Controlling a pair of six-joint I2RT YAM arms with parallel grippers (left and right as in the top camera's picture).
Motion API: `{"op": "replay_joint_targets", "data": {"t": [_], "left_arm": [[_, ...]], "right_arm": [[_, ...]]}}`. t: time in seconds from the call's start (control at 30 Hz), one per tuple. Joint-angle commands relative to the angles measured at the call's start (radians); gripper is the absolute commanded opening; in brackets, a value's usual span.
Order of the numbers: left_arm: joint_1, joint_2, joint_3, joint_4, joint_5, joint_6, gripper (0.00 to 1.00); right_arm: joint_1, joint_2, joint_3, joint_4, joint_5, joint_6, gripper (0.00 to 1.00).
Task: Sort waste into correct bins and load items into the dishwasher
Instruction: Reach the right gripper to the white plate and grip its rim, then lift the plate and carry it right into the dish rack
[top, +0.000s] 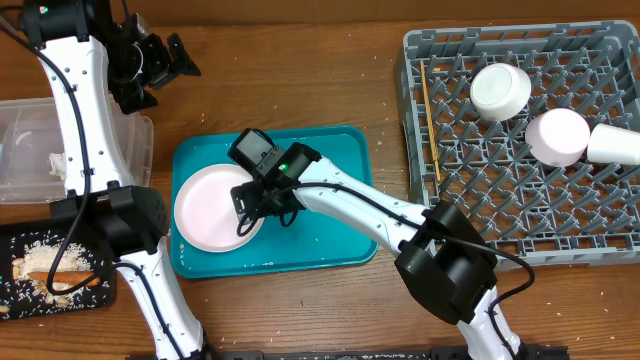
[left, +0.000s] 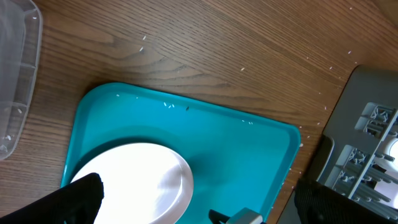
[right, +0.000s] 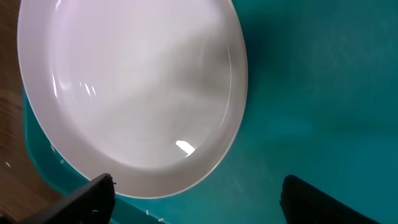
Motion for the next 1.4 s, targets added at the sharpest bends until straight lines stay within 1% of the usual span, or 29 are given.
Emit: {"op": "replay_joint_targets", "data": {"t": [0.0, 0.23, 0.33, 0.47, 0.53, 0.7, 0.77, 0.87, 0.93, 1.13, 1.23, 1.37], "left_arm": [[-0.006, 0.006, -0.002, 0.0, 0.014, 0.015, 1.0], [-0.006, 0.005, -0.002, 0.0, 0.014, 0.015, 1.0], [-0.006, 0.006, -0.002, 0.0, 0.014, 0.015, 1.0], [-0.006, 0.005, -0.002, 0.0, 0.014, 0.015, 1.0], [-0.006, 0.005, -0.002, 0.0, 0.014, 0.015, 1.0], [-0.006, 0.006, -0.002, 0.0, 0.014, 0.015, 1.0], [-0.006, 0.006, -0.002, 0.0, 0.014, 0.015, 1.0], [-0.006, 0.006, -0.002, 0.0, 0.014, 0.015, 1.0], [-0.006, 0.006, -0.002, 0.0, 0.014, 0.015, 1.0], [-0.006, 0.006, -0.002, 0.0, 0.014, 0.015, 1.0], [-0.006, 0.006, -0.002, 0.0, 0.014, 0.015, 1.0], [-0.006, 0.006, -0.002, 0.0, 0.014, 0.015, 1.0]], "right_arm": [[0.0, 0.042, -0.003, 0.016, 0.016, 0.076, 0.86], [-0.013, 0.097, -0.003, 0.014, -0.028, 0.079, 0.86], [-0.013, 0.105, -0.003, 0.017, -0.024, 0.079, 0.8], [-0.014, 0.117, -0.003, 0.013, -0.023, 0.08, 0.65], [-0.016, 0.118, -0.002, 0.005, -0.002, 0.098, 0.54], [-0.016, 0.117, 0.021, -0.034, 0.04, 0.101, 0.31], [-0.017, 0.117, 0.039, -0.064, 0.069, 0.102, 0.25], [-0.027, 0.117, 0.076, -0.13, 0.129, 0.128, 0.11], [-0.037, 0.117, 0.098, -0.163, 0.14, 0.127, 0.05], [-0.117, 0.103, 0.18, -0.269, 0.148, 0.127, 0.04], [-0.191, 0.067, 0.231, -0.336, 0.148, 0.119, 0.04], [-0.292, -0.004, 0.283, -0.418, 0.186, 0.062, 0.04]]}}
